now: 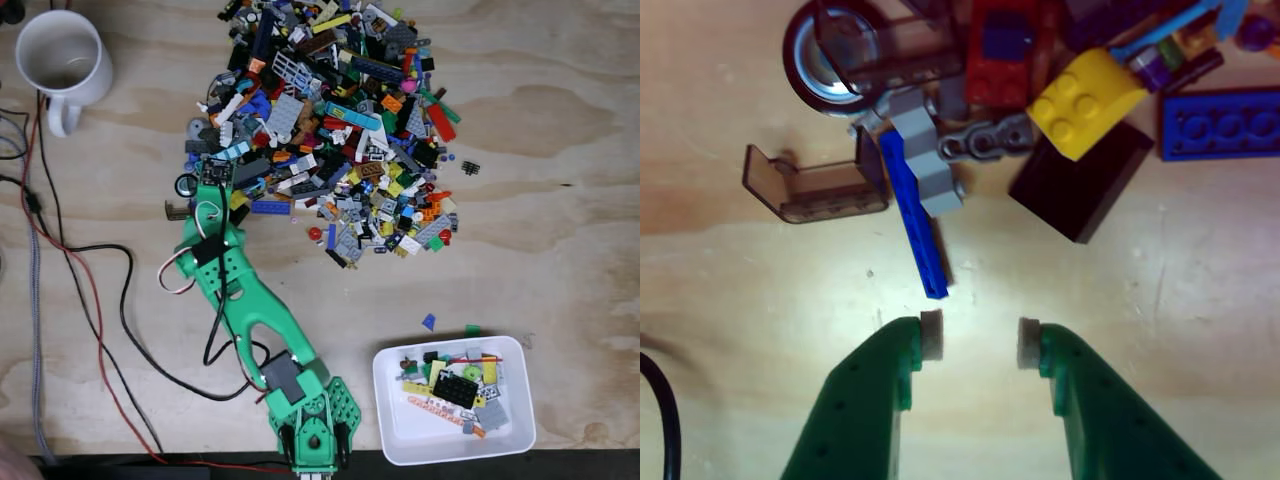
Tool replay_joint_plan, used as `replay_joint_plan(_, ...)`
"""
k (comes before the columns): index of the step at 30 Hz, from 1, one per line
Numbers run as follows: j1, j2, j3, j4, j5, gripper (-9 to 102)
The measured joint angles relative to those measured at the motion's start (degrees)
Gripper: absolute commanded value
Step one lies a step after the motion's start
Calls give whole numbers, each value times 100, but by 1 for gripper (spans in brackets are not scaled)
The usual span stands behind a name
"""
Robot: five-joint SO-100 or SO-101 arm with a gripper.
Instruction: Find the closest Lego and put it in the bin.
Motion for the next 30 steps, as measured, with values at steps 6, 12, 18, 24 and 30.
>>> replay_joint_plan(6,-123,-984,-1028,-18,-44,12)
replay_joint_plan(12,-272,-1354,-1424,-88,-176,12)
replay_joint_plan(18,-316,-1635,-1600,-220,-387,11)
replay_joint_plan(24,-299,-1872,-1600,-404,-571,11)
replay_joint_plan(30,-308,-1951,-1600,-633,-642,10)
